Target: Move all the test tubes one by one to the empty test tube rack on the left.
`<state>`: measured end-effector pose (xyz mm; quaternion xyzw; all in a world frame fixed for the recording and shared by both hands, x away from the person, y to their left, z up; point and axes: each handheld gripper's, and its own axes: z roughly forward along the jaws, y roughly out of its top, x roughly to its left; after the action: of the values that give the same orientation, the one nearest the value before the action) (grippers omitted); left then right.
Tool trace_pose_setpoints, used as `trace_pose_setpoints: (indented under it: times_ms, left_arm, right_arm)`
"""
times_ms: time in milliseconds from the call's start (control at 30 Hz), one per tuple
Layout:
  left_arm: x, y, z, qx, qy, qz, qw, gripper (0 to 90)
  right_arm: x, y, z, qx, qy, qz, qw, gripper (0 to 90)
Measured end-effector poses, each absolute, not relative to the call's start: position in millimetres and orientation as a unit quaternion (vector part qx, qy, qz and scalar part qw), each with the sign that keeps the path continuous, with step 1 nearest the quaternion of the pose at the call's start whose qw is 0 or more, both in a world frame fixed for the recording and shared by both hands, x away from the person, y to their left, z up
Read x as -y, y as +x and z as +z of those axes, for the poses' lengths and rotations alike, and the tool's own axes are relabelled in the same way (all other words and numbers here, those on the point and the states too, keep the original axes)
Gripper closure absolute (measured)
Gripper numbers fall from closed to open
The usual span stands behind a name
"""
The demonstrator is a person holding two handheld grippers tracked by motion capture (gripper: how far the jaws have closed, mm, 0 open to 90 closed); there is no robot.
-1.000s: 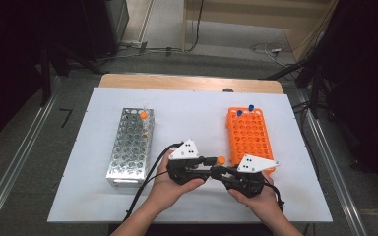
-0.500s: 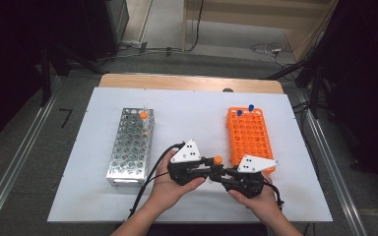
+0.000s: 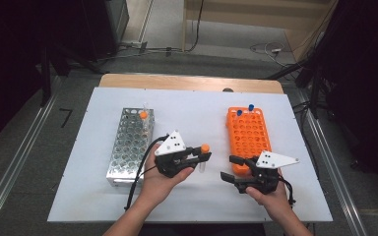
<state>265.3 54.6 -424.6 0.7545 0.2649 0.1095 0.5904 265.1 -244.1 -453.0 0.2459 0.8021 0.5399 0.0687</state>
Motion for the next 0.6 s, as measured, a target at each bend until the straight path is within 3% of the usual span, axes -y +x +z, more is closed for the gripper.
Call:
trace_pose_setpoints:
  times_ms: [333,600]
  left_arm:
    - [-87,272,-416,-0.299,0.731,0.144,0.596,74.8]
    - [-112,278,-410,-0.325,0.713,0.178,0.596,74.8]
  right_arm:
    - [263,273,-454,-0.803,0.256,0.533,0.071,9.9]
    - [279,277,-454,-0.801,0.264,0.533,0.068,2.1]
